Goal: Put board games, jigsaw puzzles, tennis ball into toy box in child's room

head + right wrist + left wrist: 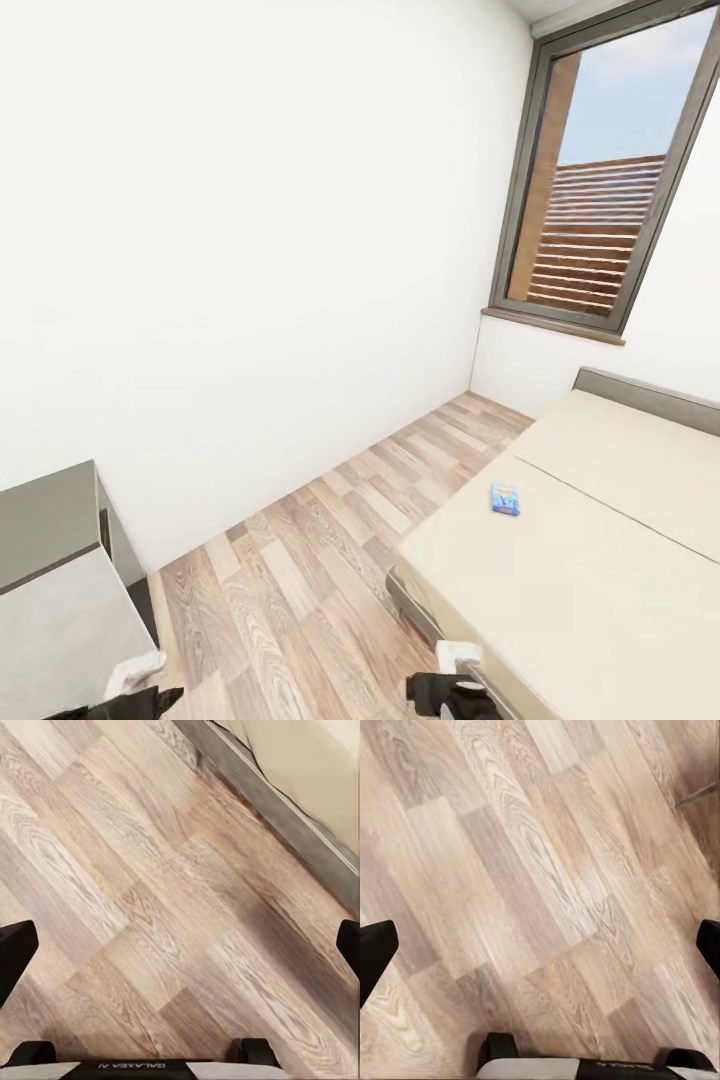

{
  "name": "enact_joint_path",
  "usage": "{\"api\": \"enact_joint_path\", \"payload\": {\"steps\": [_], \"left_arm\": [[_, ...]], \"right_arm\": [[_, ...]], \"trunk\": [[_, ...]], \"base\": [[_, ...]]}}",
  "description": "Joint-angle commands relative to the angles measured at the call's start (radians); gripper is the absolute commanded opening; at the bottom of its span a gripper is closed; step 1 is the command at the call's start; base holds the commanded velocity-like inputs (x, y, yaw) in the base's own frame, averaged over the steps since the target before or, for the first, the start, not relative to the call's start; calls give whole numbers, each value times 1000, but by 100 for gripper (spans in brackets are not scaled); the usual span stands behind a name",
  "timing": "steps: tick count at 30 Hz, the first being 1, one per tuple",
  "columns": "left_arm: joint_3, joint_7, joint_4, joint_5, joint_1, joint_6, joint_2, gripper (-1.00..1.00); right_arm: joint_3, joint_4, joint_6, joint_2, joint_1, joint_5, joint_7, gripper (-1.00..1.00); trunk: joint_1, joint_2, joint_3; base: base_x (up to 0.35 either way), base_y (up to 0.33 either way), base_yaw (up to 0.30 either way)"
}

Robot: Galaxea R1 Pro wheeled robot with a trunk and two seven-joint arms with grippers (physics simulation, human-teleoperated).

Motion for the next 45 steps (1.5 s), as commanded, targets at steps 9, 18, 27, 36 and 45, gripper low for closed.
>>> {"api": "enact_joint_path", "payload": {"steps": [9,18,27,36,45], "left_arm": [[3,-201,-339,12,-8,375,75,100],[2,-240,-518,14,-9,540,85,100],[0,-247,-569,15,-9,568,84,100],[0,-247,-575,15,-9,564,85,100],[-1,-247,-576,14,-9,563,85,100]], "right_arm": [[-2,-353,295,0,3,-74,-4,100],[7,-476,363,0,5,-185,-4,100],[4,-490,373,0,5,-202,-4,100],[0,-488,373,0,5,-205,-4,100],[-2,-489,370,0,5,-205,-4,100]], "trunk": [[0,-2,-2],[0,-2,-3],[0,-2,-4],[0,-2,-4],[0,-2,-6]], "base": [[0,0,0],[0,0,-31],[7,1,-219],[180,103,-274],[244,191,-279]]}}
